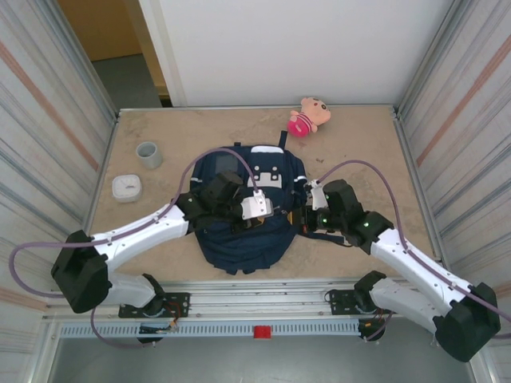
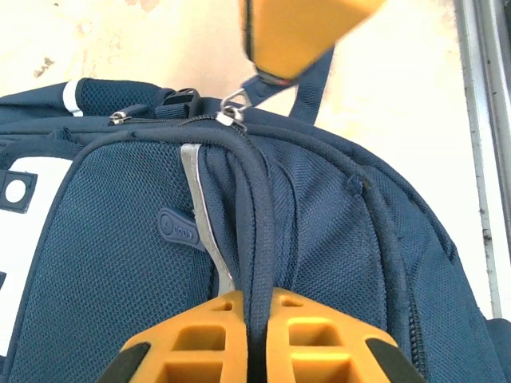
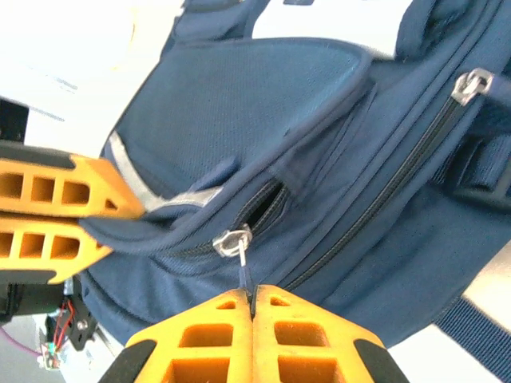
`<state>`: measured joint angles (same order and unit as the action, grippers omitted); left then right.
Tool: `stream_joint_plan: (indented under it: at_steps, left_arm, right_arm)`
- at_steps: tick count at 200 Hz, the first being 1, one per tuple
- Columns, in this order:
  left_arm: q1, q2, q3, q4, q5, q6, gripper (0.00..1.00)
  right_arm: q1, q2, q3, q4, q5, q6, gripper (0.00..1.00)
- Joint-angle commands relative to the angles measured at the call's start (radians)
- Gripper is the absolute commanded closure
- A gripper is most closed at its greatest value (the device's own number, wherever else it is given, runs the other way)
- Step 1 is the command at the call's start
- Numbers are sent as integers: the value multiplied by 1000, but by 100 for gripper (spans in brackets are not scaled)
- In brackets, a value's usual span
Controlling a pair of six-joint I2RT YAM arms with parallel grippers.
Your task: Pack books, pencil case, and school supplies into a backpack
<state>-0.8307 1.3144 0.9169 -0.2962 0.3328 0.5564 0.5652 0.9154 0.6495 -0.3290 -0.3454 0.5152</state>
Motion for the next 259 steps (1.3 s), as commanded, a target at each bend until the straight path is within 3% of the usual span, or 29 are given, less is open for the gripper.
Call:
stream_joint_plan:
  at_steps: [1, 44, 90, 104, 113, 130, 139, 150, 171, 201, 259]
  left_arm:
    - [14, -73, -19, -14, 114, -4, 99]
    - [-7, -91, -44, 50, 221, 31, 99]
    - [-13, -81, -47, 66, 222, 37, 99]
    - [-15, -84, -47, 65, 186, -1, 88]
    - [-16, -91, -50, 71, 139, -53, 72]
    - [-13, -117, -45, 72, -6, -193, 46]
    - [-13, -131, -27, 43, -93, -282, 33]
    - [-6, -147, 4, -13, -185, -398, 23]
    - [8, -192, 50, -137, -347, -603, 11]
    - [76, -284, 46, -301, -486, -866, 7]
    - [143, -347, -155, -317, -475, -1072, 8]
  right_arm:
    - [-41, 19, -14, -18, 87, 13, 100]
    - [-47, 148, 19, 77, 75, 45, 100]
    - [-45, 233, 29, 163, 50, 64, 100]
    - [-45, 232, 40, 147, 53, 57, 100]
    - [-45, 220, 53, 114, 70, 52, 87]
    - [-50, 185, 99, 20, 112, 35, 53]
    - [-50, 163, 130, -36, 136, 28, 42]
    - [-50, 137, 170, -87, 156, 22, 24]
    - [-46, 101, 224, -139, 168, 17, 0]
    - [15, 118, 257, -170, 188, 9, 1]
    - [194, 305, 209, -139, 255, 55, 1]
